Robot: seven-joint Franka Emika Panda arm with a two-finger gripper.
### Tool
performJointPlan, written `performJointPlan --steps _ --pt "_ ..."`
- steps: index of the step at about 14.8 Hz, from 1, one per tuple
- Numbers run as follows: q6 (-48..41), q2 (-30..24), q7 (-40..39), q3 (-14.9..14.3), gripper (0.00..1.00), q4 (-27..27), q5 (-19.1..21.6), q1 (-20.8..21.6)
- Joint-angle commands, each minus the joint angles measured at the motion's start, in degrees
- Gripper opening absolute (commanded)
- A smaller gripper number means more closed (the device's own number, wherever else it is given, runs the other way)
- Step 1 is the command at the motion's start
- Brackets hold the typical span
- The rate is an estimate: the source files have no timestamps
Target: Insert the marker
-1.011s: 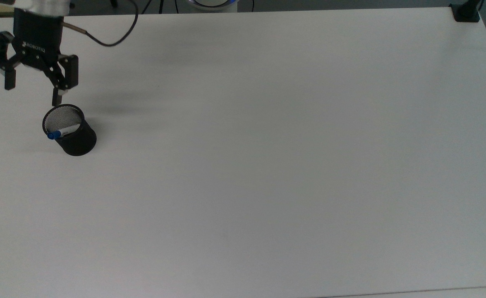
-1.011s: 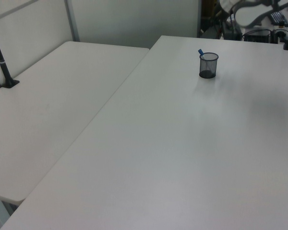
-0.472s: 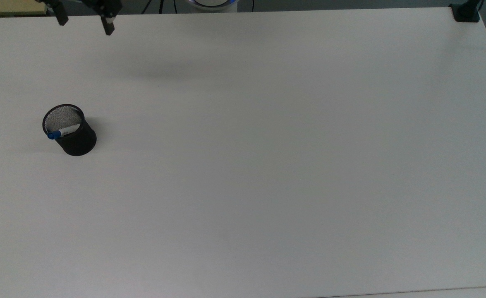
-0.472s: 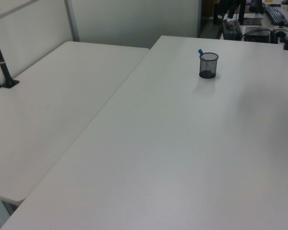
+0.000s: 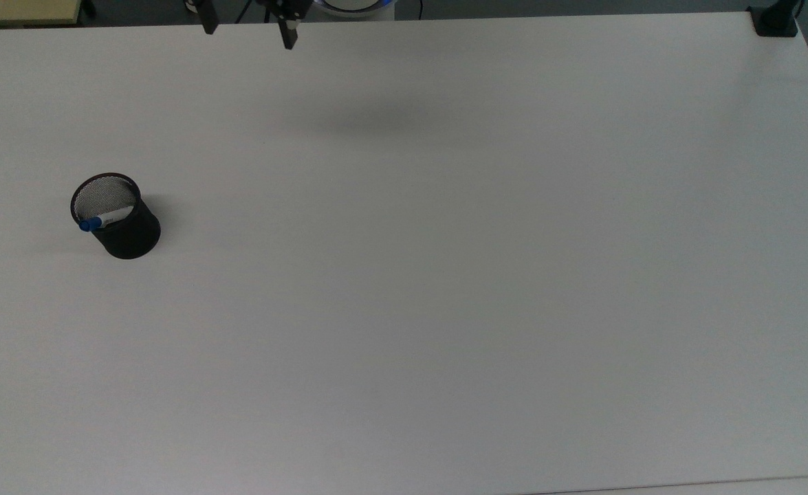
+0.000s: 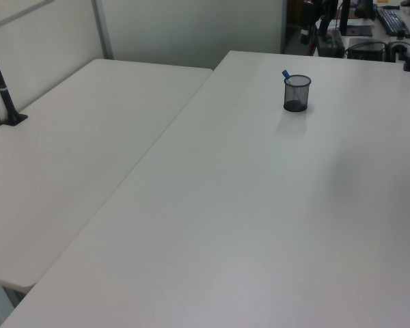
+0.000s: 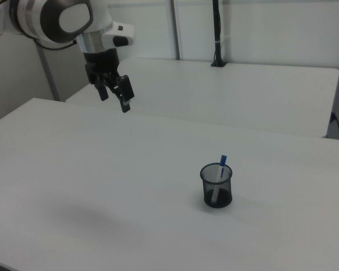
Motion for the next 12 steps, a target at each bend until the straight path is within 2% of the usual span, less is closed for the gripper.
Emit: performJointPlan --steps 1,3,5,12 --pt "0.9 0.0 -8.7 -1.9 1.00 -1.3 -4.3 2.6" --pt "2.4 -0.1 -15.2 -1.9 1.00 -1.9 -5.0 2.3" --pt "2.4 -0.2 -16.5 -1.9 1.00 -1.9 -5.3 2.0" --pt "1.8 -0.3 -11.6 -1.8 1.00 -1.7 -6.4 2.2"
